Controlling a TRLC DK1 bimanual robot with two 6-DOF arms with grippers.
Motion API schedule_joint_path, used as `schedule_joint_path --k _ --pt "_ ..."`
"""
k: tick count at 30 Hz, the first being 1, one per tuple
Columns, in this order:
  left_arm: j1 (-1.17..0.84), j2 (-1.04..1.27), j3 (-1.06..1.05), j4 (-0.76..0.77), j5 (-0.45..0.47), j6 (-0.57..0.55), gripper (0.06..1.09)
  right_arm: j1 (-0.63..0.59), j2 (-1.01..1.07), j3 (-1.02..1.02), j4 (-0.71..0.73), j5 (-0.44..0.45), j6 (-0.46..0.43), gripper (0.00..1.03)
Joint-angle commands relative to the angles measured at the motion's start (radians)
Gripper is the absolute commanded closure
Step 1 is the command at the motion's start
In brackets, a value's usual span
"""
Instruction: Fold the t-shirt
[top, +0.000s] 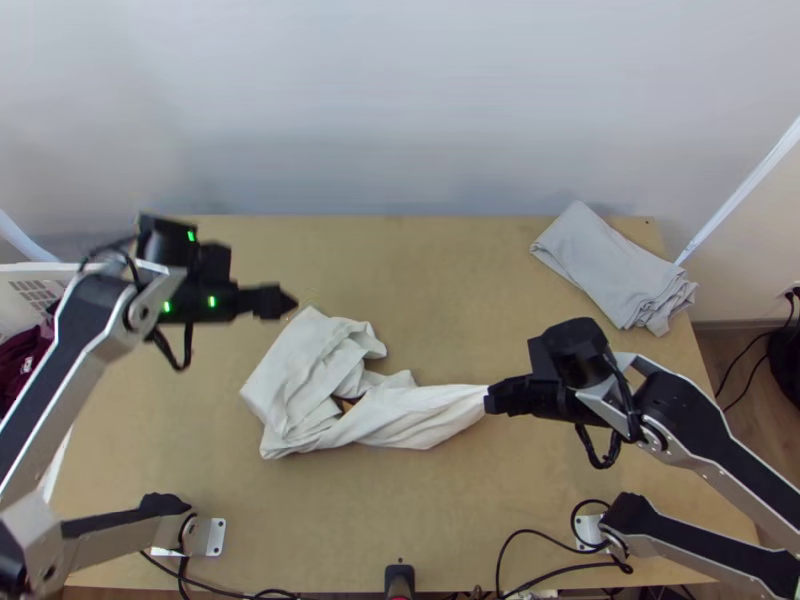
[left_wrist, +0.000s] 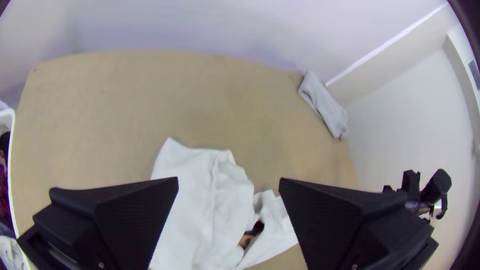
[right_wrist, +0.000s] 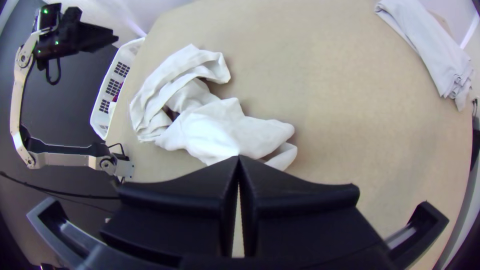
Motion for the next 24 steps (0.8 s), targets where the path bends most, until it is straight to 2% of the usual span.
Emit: schedule_joint_path --k 1,8,11,13,17,24 --pt "-0.01 0.071 0.135 -0.026 -0.013 0.021 0.11 0.012 0.02 -0.019 0.016 -0.005 0.016 1.0" --pt "-0.131 0.146 0.265 -0.138 -0.062 0.066 0.11 0.004 0.043 -0.009 0.03 -0.003 0.013 1.0" --pt "-0.209 0.172 0.228 -0.169 -0.144 0.096 0.26 0.002 0.052 -0.009 0.036 -0.003 0.012 1.0" --pt "-0.251 0.178 0.182 -0.18 -0.163 0.124 0.26 0.002 0.056 -0.007 0.039 -0.003 0.012 1.0" --pt "-0.34 0.189 0.079 -0.2 -0.301 0.221 0.26 0.001 0.059 -0.005 0.039 -0.003 0.013 1.0" --pt "-0.443 0.203 -0.03 -0.188 -0.364 0.277 0.26 -0.004 0.059 -0.004 0.039 -0.003 0.013 1.0"
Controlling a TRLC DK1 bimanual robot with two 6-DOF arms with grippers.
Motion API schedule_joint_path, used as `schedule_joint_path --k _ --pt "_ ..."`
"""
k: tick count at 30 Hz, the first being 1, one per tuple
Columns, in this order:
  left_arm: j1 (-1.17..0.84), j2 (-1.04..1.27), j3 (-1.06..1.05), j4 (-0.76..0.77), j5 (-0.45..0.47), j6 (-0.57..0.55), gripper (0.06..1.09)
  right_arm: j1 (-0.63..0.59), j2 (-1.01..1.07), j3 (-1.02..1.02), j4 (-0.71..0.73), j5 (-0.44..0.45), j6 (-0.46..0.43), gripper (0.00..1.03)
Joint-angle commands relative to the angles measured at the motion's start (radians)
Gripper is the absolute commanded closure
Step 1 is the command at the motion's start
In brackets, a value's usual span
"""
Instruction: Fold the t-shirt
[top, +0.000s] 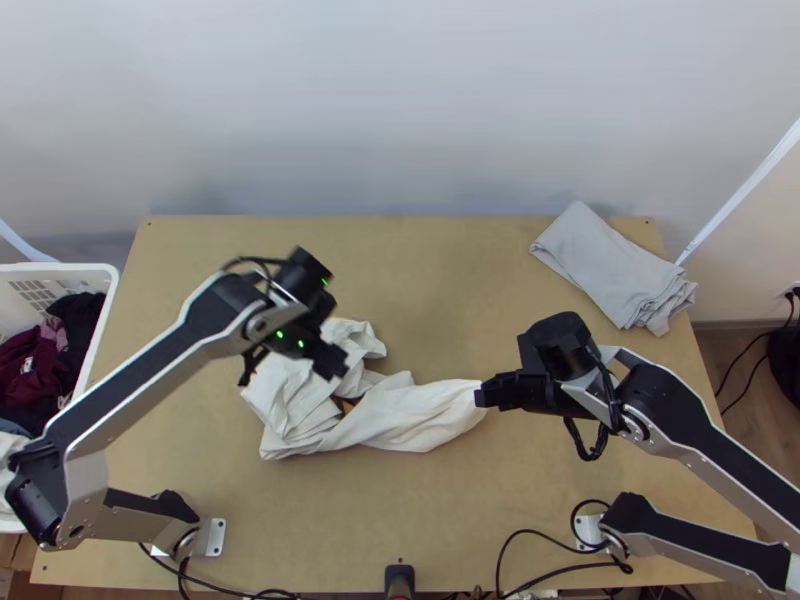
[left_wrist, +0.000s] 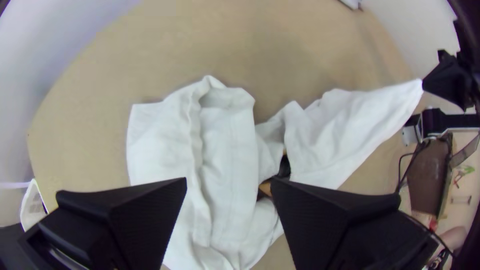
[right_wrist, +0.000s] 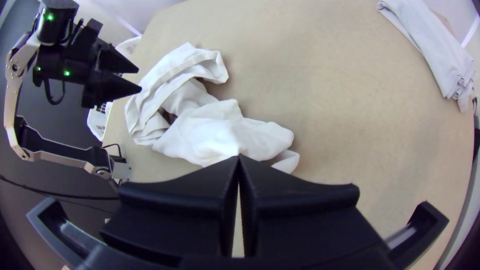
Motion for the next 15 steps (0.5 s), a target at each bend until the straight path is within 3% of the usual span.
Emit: schedule_joint_path --k 1,13,15 --pt "-0.048 0.008 -0.063 -0.008 -0.029 0.045 0.26 -0.008 0.01 -0.004 0.009 -0.003 0.01 1.0" --pt "-0.148 0.021 -0.196 0.03 -0.106 0.067 0.26 -0.014 0.01 0.005 0.009 -0.003 0.009 1.0" --pt "-0.15 0.023 -0.213 0.044 -0.116 0.067 0.43 -0.014 0.009 0.007 0.009 -0.003 0.009 1.0"
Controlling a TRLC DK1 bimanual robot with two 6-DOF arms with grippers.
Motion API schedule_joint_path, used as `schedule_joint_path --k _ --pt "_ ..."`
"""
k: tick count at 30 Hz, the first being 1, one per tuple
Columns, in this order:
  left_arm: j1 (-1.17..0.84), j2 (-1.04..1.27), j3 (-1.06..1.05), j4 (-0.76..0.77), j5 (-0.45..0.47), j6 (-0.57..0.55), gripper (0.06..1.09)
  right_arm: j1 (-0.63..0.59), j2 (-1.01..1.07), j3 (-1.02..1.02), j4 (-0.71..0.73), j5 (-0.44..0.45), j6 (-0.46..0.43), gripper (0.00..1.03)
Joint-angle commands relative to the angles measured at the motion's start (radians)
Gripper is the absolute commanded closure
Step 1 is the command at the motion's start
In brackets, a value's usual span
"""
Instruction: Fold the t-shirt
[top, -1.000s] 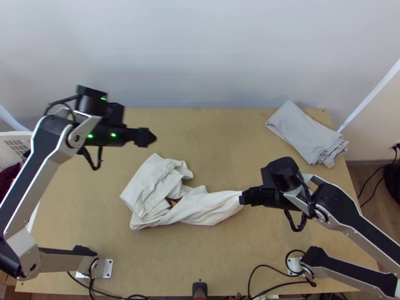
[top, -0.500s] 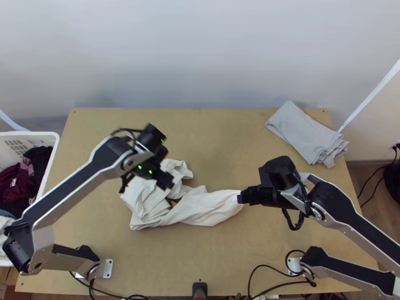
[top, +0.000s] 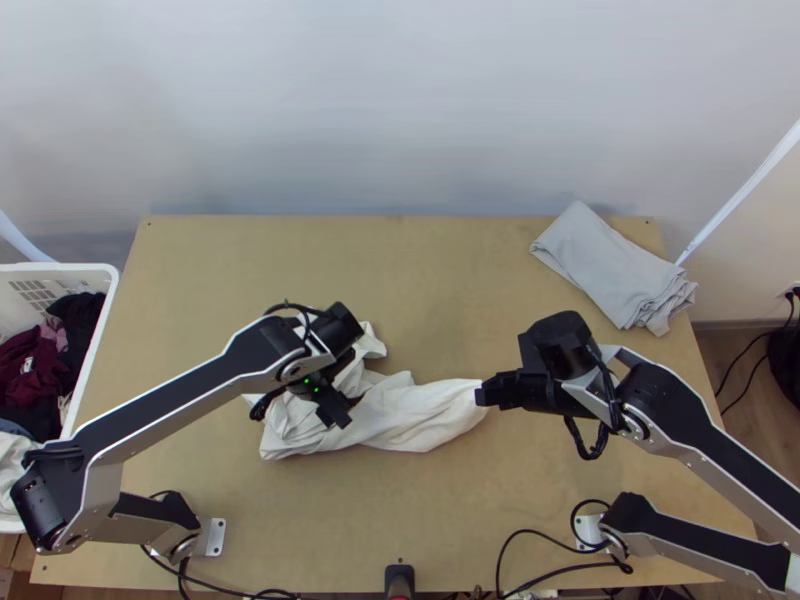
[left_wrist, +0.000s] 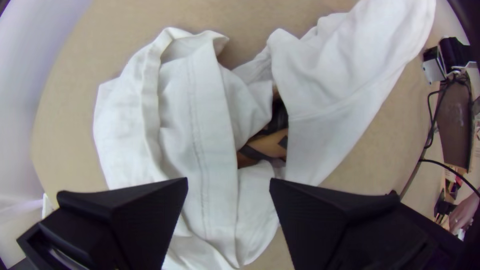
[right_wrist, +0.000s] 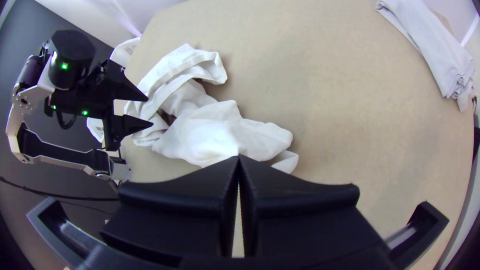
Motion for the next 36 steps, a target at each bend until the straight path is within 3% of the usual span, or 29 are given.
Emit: schedule_joint_path --k 1,10,13,15,25,36 --pt "-0.01 0.016 -0.048 0.039 -0.028 0.016 0.5 -0.006 0.009 0.007 0.009 -0.003 0.01 1.0" --pt "0.004 0.045 -0.097 0.099 -0.055 0.021 0.55 -0.006 0.004 0.008 0.009 -0.003 0.009 1.0" --pt "0.021 0.041 -0.092 0.132 -0.072 0.022 0.88 -0.006 0.001 0.007 0.009 -0.003 0.009 1.0" --pt "0.044 0.038 -0.065 0.151 -0.086 0.022 1.04 -0.006 -0.001 0.004 0.009 -0.003 0.009 1.0" --pt "0.228 -0.022 0.196 0.099 -0.021 0.003 1.04 -0.009 -0.002 0.001 0.009 -0.003 0.007 1.0" --pt "0.555 -0.002 0.422 0.028 0.221 0.019 1.04 -0.019 0.003 -0.012 0.022 0.0 0.003 1.0"
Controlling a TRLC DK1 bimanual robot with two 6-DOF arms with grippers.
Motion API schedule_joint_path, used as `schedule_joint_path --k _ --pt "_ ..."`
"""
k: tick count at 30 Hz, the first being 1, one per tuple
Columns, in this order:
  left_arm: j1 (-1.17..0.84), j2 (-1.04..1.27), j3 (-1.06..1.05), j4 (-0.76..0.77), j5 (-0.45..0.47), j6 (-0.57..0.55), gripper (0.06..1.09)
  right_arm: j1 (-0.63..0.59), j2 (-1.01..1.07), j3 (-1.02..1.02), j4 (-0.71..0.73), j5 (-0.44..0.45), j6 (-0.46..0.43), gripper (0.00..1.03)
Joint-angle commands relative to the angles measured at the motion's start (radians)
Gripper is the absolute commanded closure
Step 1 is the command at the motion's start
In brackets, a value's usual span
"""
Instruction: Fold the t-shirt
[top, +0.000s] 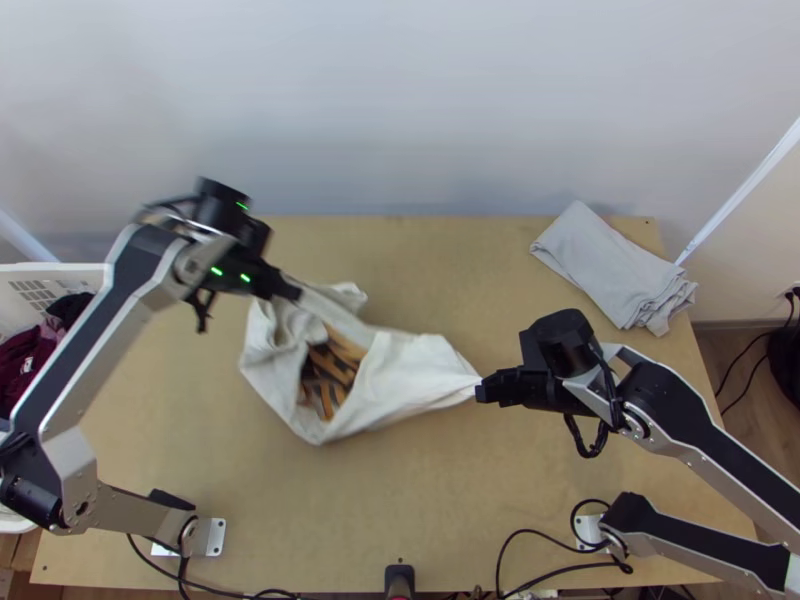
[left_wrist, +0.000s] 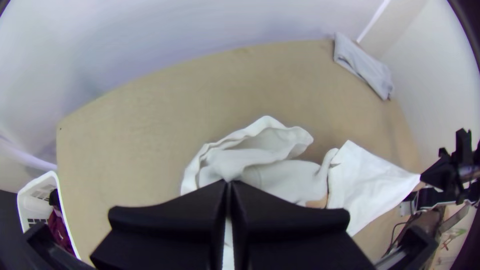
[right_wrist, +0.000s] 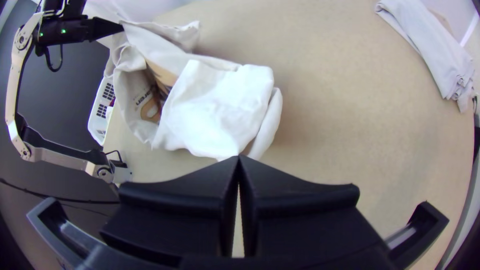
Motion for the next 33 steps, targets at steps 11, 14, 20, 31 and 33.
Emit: schedule_joint_path --k 11,14,20,31,33 --pt "0.099 0.025 -0.092 0.013 0.127 -0.006 0.11 -0.015 0.029 -0.021 0.035 0.003 0.0 1.0" --pt "0.105 0.027 -0.082 -0.002 0.187 0.005 0.1 -0.017 0.024 -0.021 0.035 0.003 0.0 1.0" --pt "0.115 -0.042 -0.021 -0.073 0.2 0.044 0.1 -0.018 0.026 -0.018 0.035 0.003 0.002 1.0" --pt "-0.111 -0.146 -0.185 -0.315 0.139 0.145 0.11 -0.017 0.049 -0.007 0.047 0.003 0.002 1.0" --pt "-0.189 -0.174 -0.26 -0.257 0.133 0.134 0.11 -0.017 0.053 -0.007 0.05 0.003 0.002 1.0"
